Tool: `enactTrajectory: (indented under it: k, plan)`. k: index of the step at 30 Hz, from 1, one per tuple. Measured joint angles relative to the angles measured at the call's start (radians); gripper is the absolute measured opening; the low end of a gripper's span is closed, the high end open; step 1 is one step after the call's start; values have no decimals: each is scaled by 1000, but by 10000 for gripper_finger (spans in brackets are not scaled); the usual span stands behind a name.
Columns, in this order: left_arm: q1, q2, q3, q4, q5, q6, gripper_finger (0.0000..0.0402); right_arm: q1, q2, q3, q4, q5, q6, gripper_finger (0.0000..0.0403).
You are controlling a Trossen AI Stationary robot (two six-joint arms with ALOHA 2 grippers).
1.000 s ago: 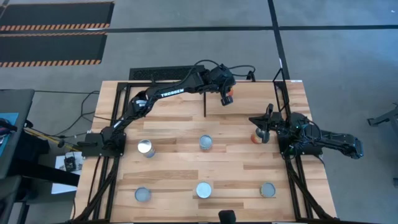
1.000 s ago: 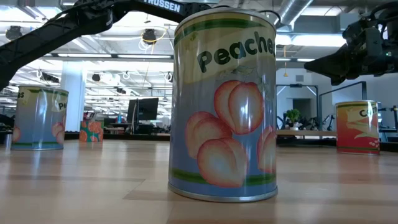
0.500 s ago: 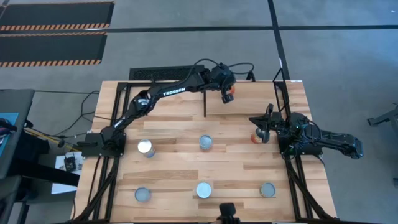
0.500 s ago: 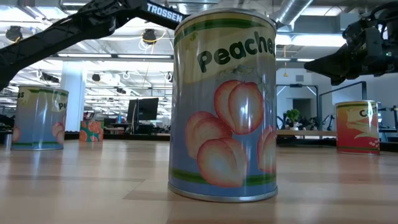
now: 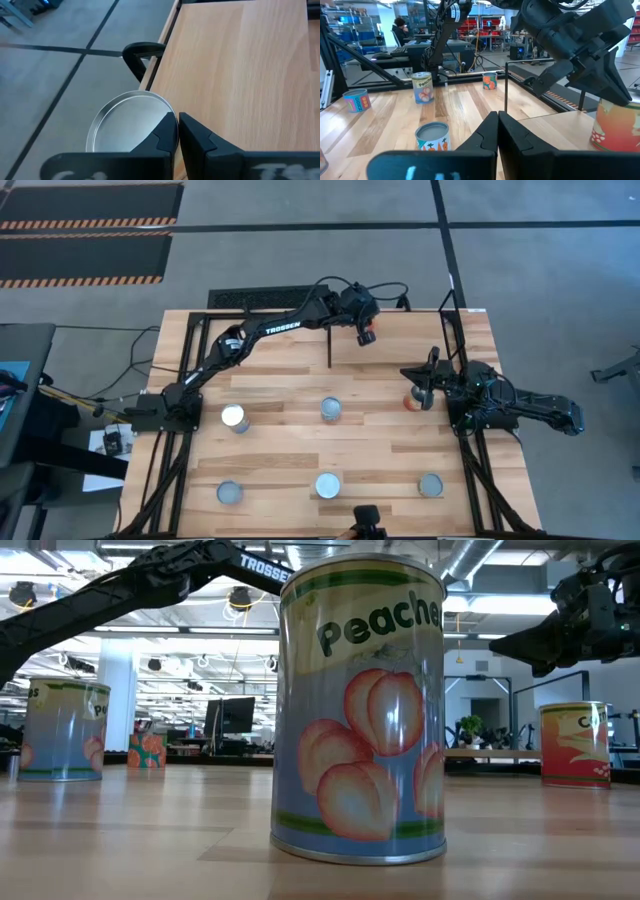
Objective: Pick and place cans onto a shelf
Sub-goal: Put the left large canned corn on the shelf, then put the large canned corn on the shelf aligned with the other large canned corn
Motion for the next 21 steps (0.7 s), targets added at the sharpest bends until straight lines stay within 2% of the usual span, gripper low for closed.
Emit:
enactTrajectory:
  k: [9,14,18,21]
  plan:
    - [-2,-7,0,-2,-1,7,71,0,0,0,0,0,0,31]
    - [-5,-64,13,-3,-5,36,98,0,0,0,0,0,0,31]
    - [-16,-156,14,-12,-4,48,102,0,0,0,0,0,0,31]
    - [-28,-205,14,-53,1,49,83,0,0,0,0,0,0,31]
